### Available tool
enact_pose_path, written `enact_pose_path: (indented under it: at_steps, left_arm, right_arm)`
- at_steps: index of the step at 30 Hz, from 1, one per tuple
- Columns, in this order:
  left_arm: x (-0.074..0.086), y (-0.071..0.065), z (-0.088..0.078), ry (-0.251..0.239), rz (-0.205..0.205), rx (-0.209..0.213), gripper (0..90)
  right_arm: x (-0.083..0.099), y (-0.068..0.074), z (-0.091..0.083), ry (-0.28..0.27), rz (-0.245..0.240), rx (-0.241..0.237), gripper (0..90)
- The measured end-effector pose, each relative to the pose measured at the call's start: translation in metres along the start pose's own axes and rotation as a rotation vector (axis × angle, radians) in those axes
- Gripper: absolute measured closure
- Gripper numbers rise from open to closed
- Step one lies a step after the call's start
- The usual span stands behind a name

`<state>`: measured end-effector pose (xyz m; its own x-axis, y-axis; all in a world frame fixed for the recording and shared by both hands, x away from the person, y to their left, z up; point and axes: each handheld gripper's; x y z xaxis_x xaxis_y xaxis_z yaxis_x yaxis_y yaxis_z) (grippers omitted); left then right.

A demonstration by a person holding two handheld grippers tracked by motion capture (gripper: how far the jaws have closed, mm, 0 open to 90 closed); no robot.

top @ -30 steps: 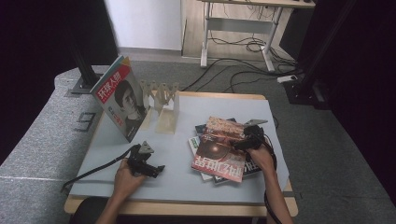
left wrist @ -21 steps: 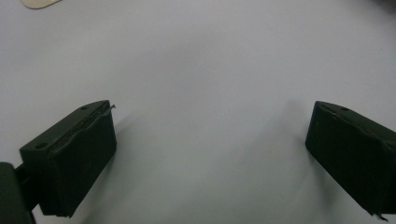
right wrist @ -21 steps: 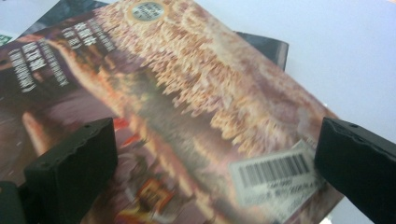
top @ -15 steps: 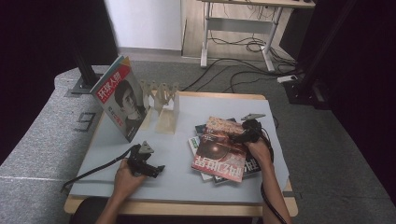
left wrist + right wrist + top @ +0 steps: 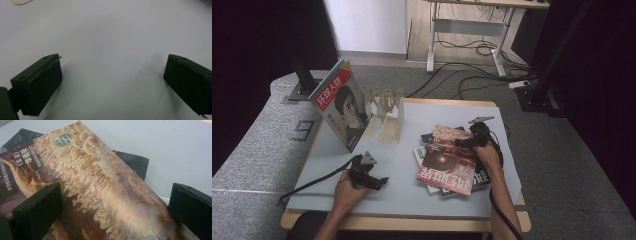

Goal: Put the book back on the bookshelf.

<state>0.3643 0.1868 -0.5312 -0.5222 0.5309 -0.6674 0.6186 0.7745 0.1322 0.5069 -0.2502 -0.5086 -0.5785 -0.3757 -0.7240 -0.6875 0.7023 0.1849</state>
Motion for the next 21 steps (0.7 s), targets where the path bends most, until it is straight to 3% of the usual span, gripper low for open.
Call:
enact_pose_path:
  at_steps: [21]
  left_arm:
    - [0.0,0.0,0.0,0.001,0.002,0.0,1.3]
  right_arm:
    - [0.019,0.012,-0.014,-0.026,0.017,0.022,0.0]
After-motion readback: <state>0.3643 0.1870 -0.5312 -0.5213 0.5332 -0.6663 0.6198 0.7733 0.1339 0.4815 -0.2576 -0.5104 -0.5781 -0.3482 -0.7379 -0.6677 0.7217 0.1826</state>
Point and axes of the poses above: each handheld gripper's, and its own axes: z roughly forward along the jaws, x roughly out of its underside, y roughly to its left, and after that the axes turned 11 degrees about -x, right-handed
